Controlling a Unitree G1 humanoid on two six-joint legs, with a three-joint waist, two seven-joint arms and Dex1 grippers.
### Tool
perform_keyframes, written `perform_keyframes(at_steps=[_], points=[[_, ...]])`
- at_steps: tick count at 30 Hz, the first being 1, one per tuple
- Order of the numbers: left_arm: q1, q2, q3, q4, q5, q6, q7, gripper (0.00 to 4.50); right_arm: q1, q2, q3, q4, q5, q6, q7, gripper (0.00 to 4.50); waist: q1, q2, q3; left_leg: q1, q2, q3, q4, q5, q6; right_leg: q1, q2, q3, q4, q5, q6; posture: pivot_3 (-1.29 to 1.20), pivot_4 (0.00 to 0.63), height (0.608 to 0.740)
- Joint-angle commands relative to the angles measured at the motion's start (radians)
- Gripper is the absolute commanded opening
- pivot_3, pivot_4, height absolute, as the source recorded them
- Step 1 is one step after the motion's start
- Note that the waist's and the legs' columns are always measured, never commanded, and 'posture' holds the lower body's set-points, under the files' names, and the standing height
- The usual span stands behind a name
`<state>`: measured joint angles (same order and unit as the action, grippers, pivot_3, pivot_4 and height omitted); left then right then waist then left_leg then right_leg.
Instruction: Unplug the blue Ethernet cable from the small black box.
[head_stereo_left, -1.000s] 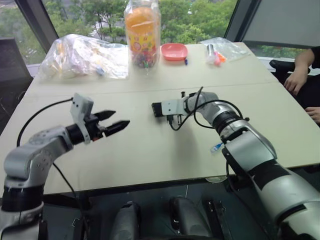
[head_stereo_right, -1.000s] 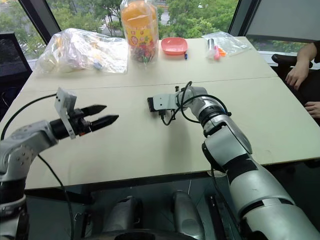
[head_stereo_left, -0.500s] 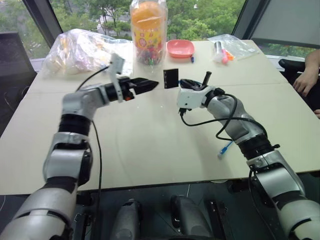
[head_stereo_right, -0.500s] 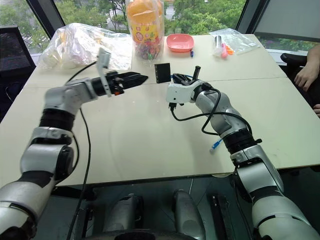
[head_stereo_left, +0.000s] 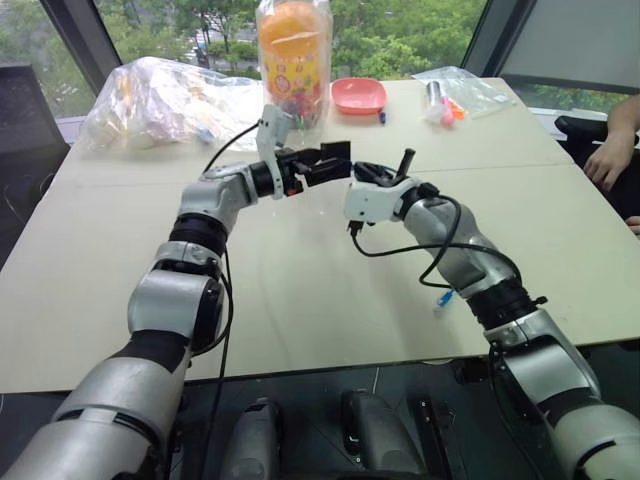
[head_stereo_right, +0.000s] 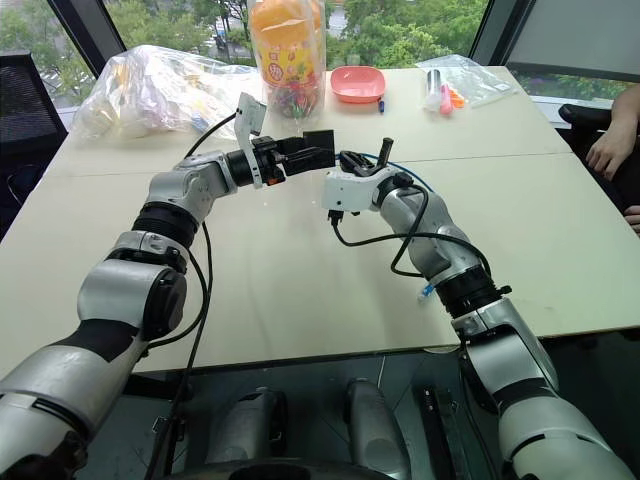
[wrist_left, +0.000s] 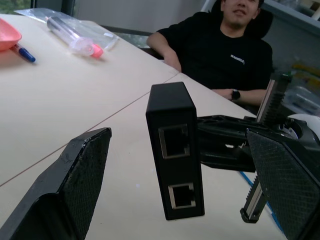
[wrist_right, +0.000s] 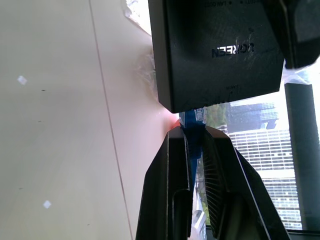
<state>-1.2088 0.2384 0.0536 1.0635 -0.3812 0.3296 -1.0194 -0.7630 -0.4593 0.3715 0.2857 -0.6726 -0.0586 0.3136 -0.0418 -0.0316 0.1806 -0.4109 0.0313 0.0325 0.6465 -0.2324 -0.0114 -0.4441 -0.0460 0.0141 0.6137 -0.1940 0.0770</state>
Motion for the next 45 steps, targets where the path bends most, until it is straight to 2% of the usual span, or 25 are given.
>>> perform_keyframes(at_steps=[1, 2, 8, 10, 14, 18, 20, 21, 25, 27, 31, 36, 45], points=[[-0.061, -0.008, 0.024, 0.003, 0.013, -0.030, -0.022, 3.90, -0.003, 0.008, -0.011, -0.079, -0.009, 0.023, 0.004, 0.09, 0.000, 0.000, 0.000, 0.000, 0.000, 0.000, 0.000, 0.000, 0.000, 0.000, 0.000, 0.000, 0.000, 0.000, 0.000, 0.00, 0.150, 0.740], [-0.064, -0.011, 0.027, 0.009, 0.015, -0.029, -0.026, 3.71, 0.001, 0.009, -0.011, -0.089, -0.011, 0.028, 0.006, 0.09, 0.001, 0.000, 0.000, 0.000, 0.000, 0.000, 0.000, 0.000, 0.000, 0.000, 0.000, 0.000, 0.000, 0.000, 0.000, 0.00, 0.150, 0.740], [-0.048, -0.021, 0.015, -0.011, 0.036, -0.012, -0.082, 1.18, 0.025, 0.003, -0.003, -0.132, -0.030, 0.049, 0.015, 0.09, 0.000, 0.000, 0.000, 0.000, 0.000, 0.000, 0.000, 0.000, 0.000, 0.000, 0.000, 0.000, 0.000, 0.000, 0.000, 0.00, 0.150, 0.740], [-0.042, -0.019, 0.011, -0.015, 0.050, -0.012, -0.081, 0.53, 0.031, 0.001, -0.003, -0.139, -0.036, 0.053, 0.016, 0.09, 0.000, 0.000, 0.000, 0.000, 0.000, 0.000, 0.000, 0.000, 0.000, 0.000, 0.000, 0.000, 0.000, 0.000, 0.000, 0.00, 0.150, 0.740], [-0.032, -0.011, 0.020, -0.013, 0.072, -0.023, -0.048, 0.55, 0.050, 0.008, -0.015, -0.160, -0.020, 0.062, 0.025, 0.09, 0.001, 0.000, 0.000, 0.000, 0.000, 0.000, 0.000, 0.000, 0.000, 0.000, 0.000, 0.000, 0.000, -0.001, -0.001, 0.00, 0.150, 0.740], [-0.017, 0.000, 0.039, -0.034, 0.066, -0.003, -0.037, 0.55, 0.108, 0.018, -0.065, -0.221, 0.039, 0.106, 0.041, 1.82, 0.001, 0.000, 0.000, 0.000, 0.000, 0.000, 0.000, 0.000, 0.000, 0.000, 0.000, 0.000, 0.000, 0.000, 0.000, 0.00, 0.150, 0.740], [-0.011, 0.012, 0.063, -0.048, 0.042, 0.029, -0.040, 0.55, 0.180, 0.068, -0.149, -0.276, 0.153, 0.173, 0.041, 2.83, 0.002, 0.000, 0.000, 0.000, 0.000, 0.000, 0.000, 0.000, 0.000, 0.000, 0.000, 0.000, 0.000, 0.000, 0.000, 0.00, 0.150, 0.740], [-0.008, 0.021, 0.083, -0.055, 0.022, 0.049, -0.049, 0.55, 0.237, 0.168, -0.256, -0.335, 0.326, 0.270, 0.054, 3.28, 0.003, 0.000, 0.000, 0.000, 0.000, -0.001, 0.000, 0.000, 0.000, 0.000, 0.000, 0.000, 0.000, 0.000, 0.001, 0.00, 0.150, 0.740], [0.001, 0.042, 0.138, -0.114, -0.057, 0.195, -0.112, 0.55, 0.326, 0.471, -0.587, -0.489, 0.820, 0.539, 0.003, 3.28, -0.001, -0.001, 0.001, 0.001, 0.001, -0.003, 0.000, 0.000, 0.000, 0.001, 0.001, -0.001, 0.002, 0.001, 0.001, 0.00, 0.150, 0.740], [-0.005, 0.052, 0.167, -0.136, -0.103, 0.294, -0.130, 0.55, 0.327, 0.540, -0.661, -0.543, 0.980, 0.642, -0.005, 3.28, 0.001, 0.000, 0.001, 0.000, 0.001, -0.004, 0.000, 0.000, 0.000, 0.001, 0.000, -0.002, 0.003, 0.001, 0.001, 0.00, 0.150, 0.740], [0.013, 0.096, 0.199, -0.221, -0.223, 0.569, -0.243, 0.55, 0.299, 0.672, -0.755, -0.620, 1.412, 0.830, -0.031, 3.28, -0.004, 0.001, 0.001, 0.001, 0.002, -0.005, 0.001, 0.000, 0.000, 0.001, 0.000, -0.002, 0.003, 0.001, 0.000, 0.00, 0.150, 0.740], [0.055, 0.109, 0.225, -0.305, -0.296, 0.686, -0.238, 0.55, 0.290, 0.690, -0.690, -0.637, 1.616, 0.824, -0.063, 3.28, -0.003, 0.001, 0.002, 0.002, 0.002, -0.006, -0.001, 0.000, 0.000, 0.001, 0.000, -0.003, 0.003, 0.001, 0.000, 0.00, 0.150, 0.740], [0.103, 0.091, 0.232, -0.391, -0.333, 0.715, -0.178, 0.55, 0.309, 0.620, -0.556, -0.624, 1.674, 0.781, -0.061, 3.28, -0.001, 0.001, 0.002, 0.001, 0.002, -0.006, -0.001, 0.000, 0.000, 0.001, 0.000, -0.002, 0.002, -0.001, -0.002, 0.00, 0.150, 0.740]])
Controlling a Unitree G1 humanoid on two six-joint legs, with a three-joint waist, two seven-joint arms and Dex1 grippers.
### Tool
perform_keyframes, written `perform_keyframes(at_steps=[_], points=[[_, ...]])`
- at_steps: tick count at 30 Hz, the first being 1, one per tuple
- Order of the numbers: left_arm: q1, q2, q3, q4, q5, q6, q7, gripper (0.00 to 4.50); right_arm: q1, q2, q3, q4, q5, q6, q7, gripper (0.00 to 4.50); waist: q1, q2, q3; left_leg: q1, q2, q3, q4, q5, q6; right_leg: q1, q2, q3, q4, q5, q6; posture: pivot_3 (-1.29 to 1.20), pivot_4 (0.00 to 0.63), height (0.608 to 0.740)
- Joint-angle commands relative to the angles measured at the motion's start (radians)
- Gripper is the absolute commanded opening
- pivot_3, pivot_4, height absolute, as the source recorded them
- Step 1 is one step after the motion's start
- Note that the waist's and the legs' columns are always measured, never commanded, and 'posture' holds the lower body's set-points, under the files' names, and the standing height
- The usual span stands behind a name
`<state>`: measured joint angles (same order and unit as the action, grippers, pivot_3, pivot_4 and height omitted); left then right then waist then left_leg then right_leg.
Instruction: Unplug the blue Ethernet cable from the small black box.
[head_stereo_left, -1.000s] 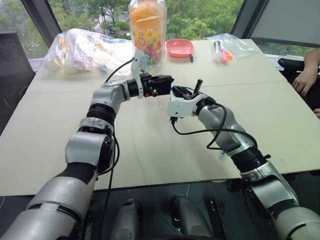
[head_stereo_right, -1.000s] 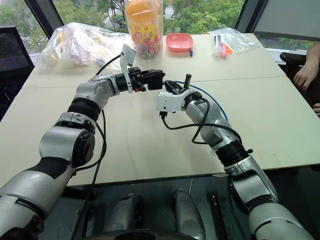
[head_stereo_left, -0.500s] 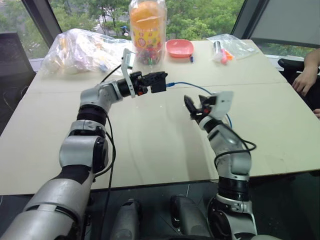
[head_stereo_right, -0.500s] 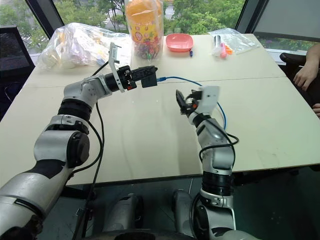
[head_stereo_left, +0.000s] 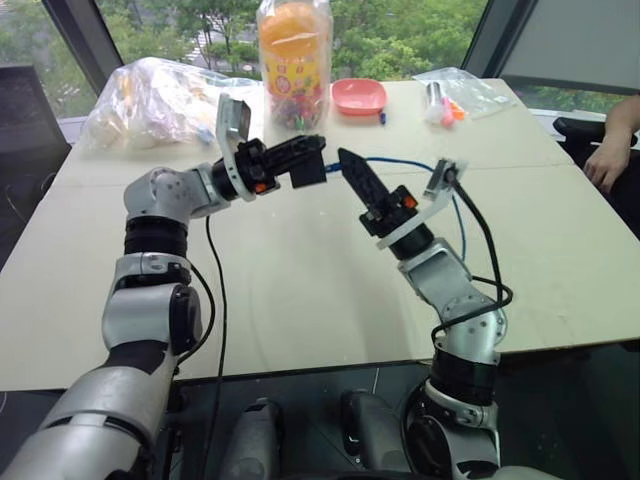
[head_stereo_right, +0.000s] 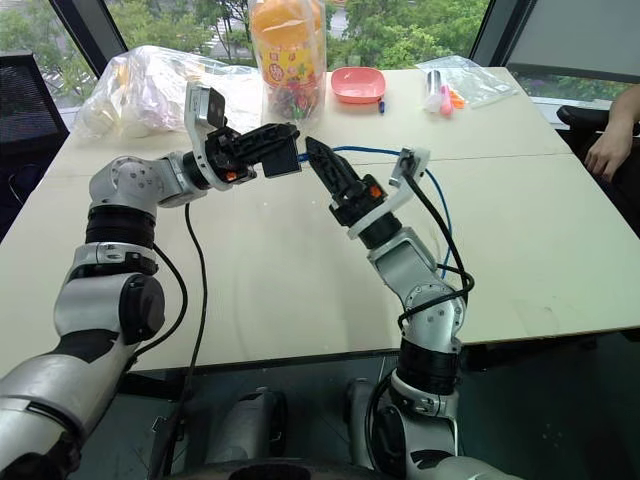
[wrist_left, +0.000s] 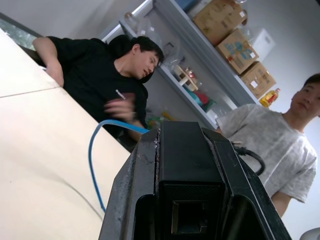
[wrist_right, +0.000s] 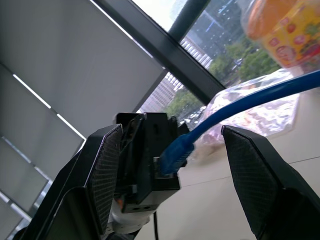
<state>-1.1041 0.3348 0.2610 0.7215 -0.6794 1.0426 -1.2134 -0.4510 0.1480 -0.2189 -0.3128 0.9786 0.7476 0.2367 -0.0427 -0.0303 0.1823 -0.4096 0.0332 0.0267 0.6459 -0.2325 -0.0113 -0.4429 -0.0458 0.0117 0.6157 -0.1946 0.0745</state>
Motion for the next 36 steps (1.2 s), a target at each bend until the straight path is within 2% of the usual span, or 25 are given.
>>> perform_keyframes(at_steps=[1, 16, 19, 24, 33, 36], points=[[0.000, -0.008, 0.027, -0.049, -0.039, 0.000, 0.023, 0.55, -0.003, 0.003, 0.043, -0.021, 0.018, -0.029, 0.020, 3.28, 0.000, 0.000, 0.000, 0.000, 0.000, 0.000, 0.000, 0.000, 0.000, 0.000, 0.000, 0.000, 0.000, 0.000, 0.000, 0.00, 0.150, 0.740], [-0.002, -0.018, 0.035, -0.035, -0.074, 0.004, 0.066, 0.55, 0.004, -0.020, 0.087, 0.003, 0.021, -0.095, 0.028, 3.28, 0.000, 0.000, 0.000, 0.000, 0.000, 0.001, 0.000, 0.000, 0.000, 0.000, 0.000, 0.000, -0.001, 0.000, 0.000, 0.00, 0.150, 0.740], [-0.003, -0.017, 0.033, -0.031, -0.075, 0.003, 0.066, 0.55, 0.010, -0.012, 0.089, 0.002, 0.034, -0.108, 0.031, 2.39, 0.000, 0.000, 0.000, 0.000, 0.000, 0.001, 0.000, 0.000, 0.000, 0.000, 0.000, 0.000, -0.001, 0.000, -0.001, 0.00, 0.150, 0.740], [-0.005, -0.012, 0.029, -0.014, -0.075, -0.005, 0.069, 0.55, 0.016, -0.004, 0.097, 0.001, 0.045, -0.130, 0.042, 0.04, 0.000, 0.000, 0.000, 0.000, 0.000, 0.001, 0.000, 0.000, 0.000, 0.000, 0.000, 0.000, -0.001, 0.000, -0.001, 0.00, 0.150, 0.740], [0.002, -0.010, 0.019, -0.019, -0.075, -0.009, 0.070, 0.55, 0.018, -0.003, 0.115, 0.002, 0.041, -0.143, 0.045, 0.04, 0.000, 0.000, 0.000, 0.000, 0.000, 0.001, 0.000, 0.000, 0.000, 0.000, 0.000, 0.000, -0.001, 0.000, -0.001, 0.00, 0.150, 0.740], [0.020, 0.016, -0.005, -0.036, -0.059, -0.004, 0.056, 0.55, 0.007, -0.013, 0.090, 0.028, -0.020, -0.196, 0.014, 0.04, -0.001, 0.000, 0.000, 0.000, 0.000, 0.000, 0.000, 0.000, 0.000, 0.000, 0.000, 0.000, -0.001, -0.001, -0.001, 0.00, 0.150, 0.740]])
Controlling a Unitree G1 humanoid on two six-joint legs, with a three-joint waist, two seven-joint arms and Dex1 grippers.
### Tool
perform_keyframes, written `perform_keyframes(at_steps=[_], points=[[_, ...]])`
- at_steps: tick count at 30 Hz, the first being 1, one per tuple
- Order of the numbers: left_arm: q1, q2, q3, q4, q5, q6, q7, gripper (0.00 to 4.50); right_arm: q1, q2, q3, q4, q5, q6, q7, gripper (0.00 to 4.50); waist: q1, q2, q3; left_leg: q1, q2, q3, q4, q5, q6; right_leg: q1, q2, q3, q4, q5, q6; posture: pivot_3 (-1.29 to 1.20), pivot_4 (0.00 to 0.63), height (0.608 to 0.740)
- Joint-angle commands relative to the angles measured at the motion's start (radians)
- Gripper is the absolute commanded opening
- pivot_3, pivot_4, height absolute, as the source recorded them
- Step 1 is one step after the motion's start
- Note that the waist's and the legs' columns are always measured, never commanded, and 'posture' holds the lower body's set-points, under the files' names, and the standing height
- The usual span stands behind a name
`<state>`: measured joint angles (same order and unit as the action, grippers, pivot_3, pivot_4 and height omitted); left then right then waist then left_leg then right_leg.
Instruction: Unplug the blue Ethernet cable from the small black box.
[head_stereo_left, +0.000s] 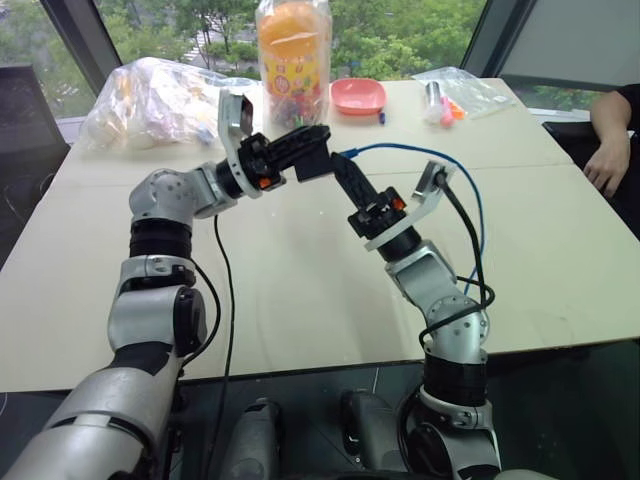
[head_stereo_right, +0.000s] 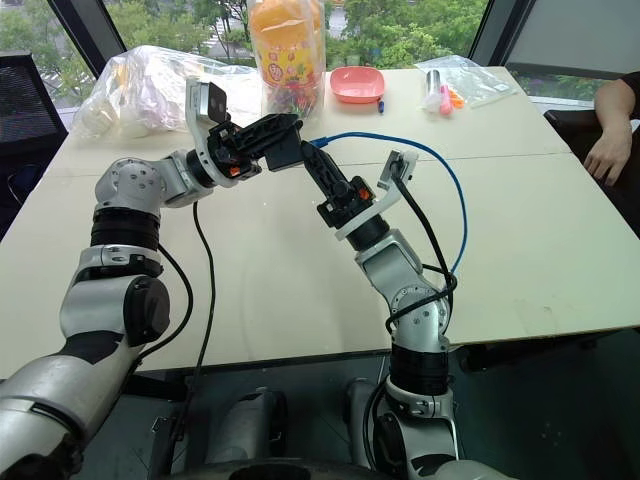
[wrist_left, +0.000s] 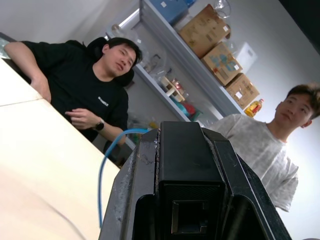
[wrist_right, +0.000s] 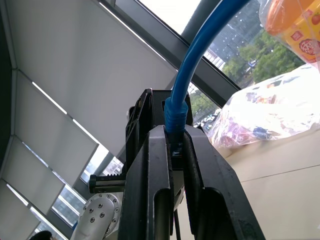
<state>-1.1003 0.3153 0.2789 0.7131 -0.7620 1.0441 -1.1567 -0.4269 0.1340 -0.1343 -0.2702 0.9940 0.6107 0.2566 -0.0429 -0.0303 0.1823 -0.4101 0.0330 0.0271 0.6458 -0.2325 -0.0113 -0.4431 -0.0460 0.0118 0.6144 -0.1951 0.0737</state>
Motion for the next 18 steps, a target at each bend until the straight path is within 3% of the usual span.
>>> perform_keyframes(at_steps=[1, 4, 8, 18], points=[[0.023, 0.046, -0.034, -0.036, 0.030, -0.003, -0.011, 0.55, -0.021, -0.004, -0.006, -0.004, -0.055, -0.080, -0.015, 0.04, -0.003, 0.000, 0.000, 0.000, 0.000, 0.000, 0.000, 0.000, 0.000, 0.000, 0.000, 0.000, 0.000, 0.000, 0.000, 0.00, 0.150, 0.740], [0.082, 0.150, -0.107, -0.067, 0.075, 0.001, -0.085, 0.55, -0.030, -0.105, -0.039, 0.054, -0.215, -0.180, -0.023, 0.04, -0.006, 0.000, 0.000, 0.001, 0.000, 0.000, 0.000, 0.000, 0.000, 0.000, 0.001, 0.001, 0.000, 0.000, 0.000, 0.00, 0.150, 0.740], [0.100, 0.222, -0.142, -0.068, 0.088, -0.008, -0.122, 0.55, -0.035, -0.164, -0.062, 0.090, -0.233, -0.220, -0.012, 0.04, 0.002, 0.000, 0.000, 0.000, 0.000, 0.000, -0.001, 0.000, 0.000, -0.001, 0.000, 0.000, 0.000, 0.000, -0.001, 0.00, 0.150, 0.740], [0.087, 0.210, -0.103, -0.040, 0.053, -0.024, -0.075, 0.55, -0.077, -0.222, -0.086, 0.151, -0.186, -0.198, 0.026, 0.04, 0.002, 0.000, 0.000, -0.001, -0.001, 0.000, 0.000, 0.000, 0.000, -0.001, -0.001, 0.000, -0.002, 0.000, 0.000, 0.00, 0.150, 0.740]])
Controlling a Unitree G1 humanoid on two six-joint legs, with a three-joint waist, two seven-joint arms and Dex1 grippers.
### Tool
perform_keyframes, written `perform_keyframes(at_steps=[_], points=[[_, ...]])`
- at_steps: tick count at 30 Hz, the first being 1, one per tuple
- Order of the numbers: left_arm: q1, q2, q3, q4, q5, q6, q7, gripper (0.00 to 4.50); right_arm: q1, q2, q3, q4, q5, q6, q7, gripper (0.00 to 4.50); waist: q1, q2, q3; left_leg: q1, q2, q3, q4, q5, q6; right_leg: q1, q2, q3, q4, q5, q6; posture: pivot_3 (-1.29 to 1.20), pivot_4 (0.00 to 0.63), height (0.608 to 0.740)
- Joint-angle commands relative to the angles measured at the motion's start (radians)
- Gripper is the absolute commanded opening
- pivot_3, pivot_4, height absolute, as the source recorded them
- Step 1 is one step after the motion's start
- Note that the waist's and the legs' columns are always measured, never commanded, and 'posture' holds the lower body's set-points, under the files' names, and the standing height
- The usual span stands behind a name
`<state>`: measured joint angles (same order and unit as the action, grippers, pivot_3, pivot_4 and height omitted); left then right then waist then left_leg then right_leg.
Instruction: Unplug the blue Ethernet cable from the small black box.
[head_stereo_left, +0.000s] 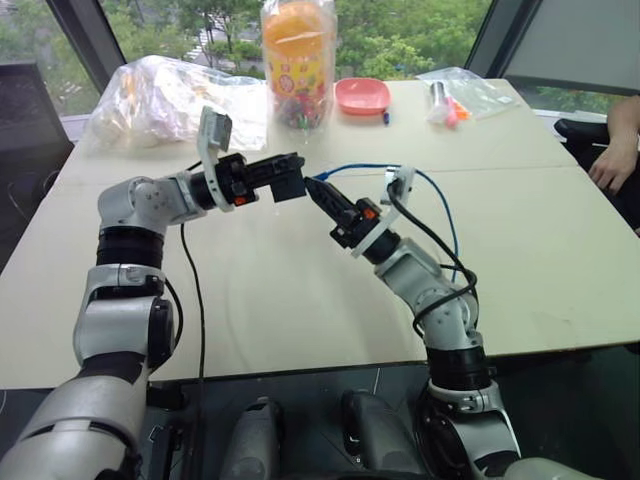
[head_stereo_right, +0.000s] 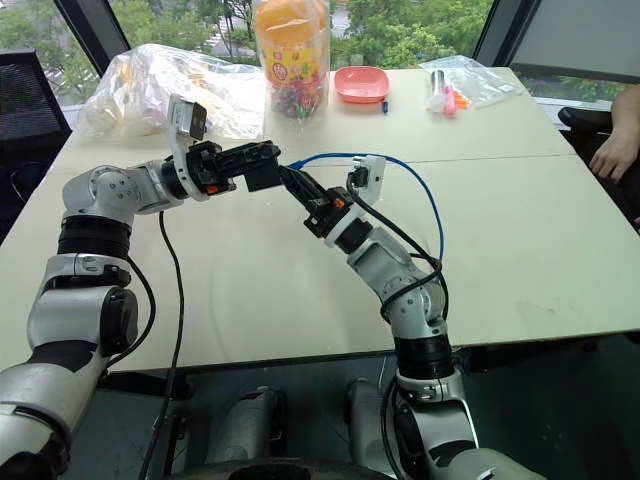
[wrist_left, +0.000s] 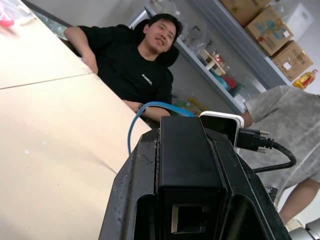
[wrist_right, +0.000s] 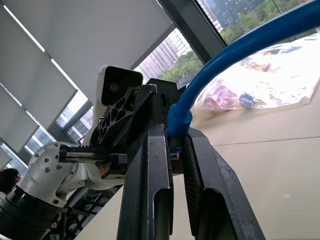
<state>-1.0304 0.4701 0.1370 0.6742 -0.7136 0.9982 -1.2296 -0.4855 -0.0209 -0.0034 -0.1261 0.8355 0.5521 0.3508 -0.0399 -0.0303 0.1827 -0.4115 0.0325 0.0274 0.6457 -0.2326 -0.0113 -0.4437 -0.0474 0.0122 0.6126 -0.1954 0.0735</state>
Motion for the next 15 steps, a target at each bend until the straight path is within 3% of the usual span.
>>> perform_keyframes(at_steps=[1, 4, 8, 12, 15], points=[[0.017, 0.052, 0.043, 0.000, -0.001, 0.023, 0.004, 0.55, -0.021, -0.067, -0.218, 0.008, -0.018, -0.136, -0.066, 0.04, -0.001, 0.000, 0.000, 0.000, 0.000, 0.000, 0.000, 0.000, 0.000, 0.000, 0.000, 0.000, 0.000, 0.000, 0.000, 0.00, 0.150, 0.740], [0.013, 0.034, 0.061, -0.001, -0.029, 0.031, 0.021, 0.55, -0.017, -0.055, -0.204, -0.012, 0.061, -0.079, -0.049, 0.04, -0.002, 0.000, 0.000, 0.000, 0.000, 0.000, 0.000, 0.000, 0.000, 0.000, 0.001, -0.001, 0.001, 0.000, 0.000, 0.00, 0.150, 0.740], [-0.005, -0.016, 0.098, -0.018, -0.087, 0.069, 0.040, 0.55, 0.022, -0.014, -0.148, -0.064, 0.167, -0.008, -0.004, 1.68, 0.003, 0.000, 0.000, 0.000, 0.000, 0.000, 0.000, 0.000, 0.000, 0.000, 0.000, 0.000, 0.000, 0.000, 0.000, 0.00, 0.150, 0.740], [0.005, -0.050, 0.102, -0.053, -0.115, 0.118, 0.005, 0.55, 0.049, 0.011, -0.131, -0.080, 0.246, 0.081, -0.001, 3.75, -0.002, 0.000, 0.001, 0.000, 0.000, 0.000, 0.000, 0.000, 0.000, 0.000, 0.000, 0.000, 0.000, 0.000, 0.001, 0.00, 0.150, 0.740], [0.012, -0.065, 0.086, -0.049, -0.104, 0.122, -0.004, 0.55, 0.059, 0.025, -0.131, -0.104, 0.256, 0.089, -0.013, 3.75, -0.004, 0.000, 0.001, 0.000, 0.001, 0.000, 0.000, 0.000, 0.000, 0.000, 0.001, 0.000, 0.001, 0.000, 0.000, 0.00, 0.150, 0.740]])
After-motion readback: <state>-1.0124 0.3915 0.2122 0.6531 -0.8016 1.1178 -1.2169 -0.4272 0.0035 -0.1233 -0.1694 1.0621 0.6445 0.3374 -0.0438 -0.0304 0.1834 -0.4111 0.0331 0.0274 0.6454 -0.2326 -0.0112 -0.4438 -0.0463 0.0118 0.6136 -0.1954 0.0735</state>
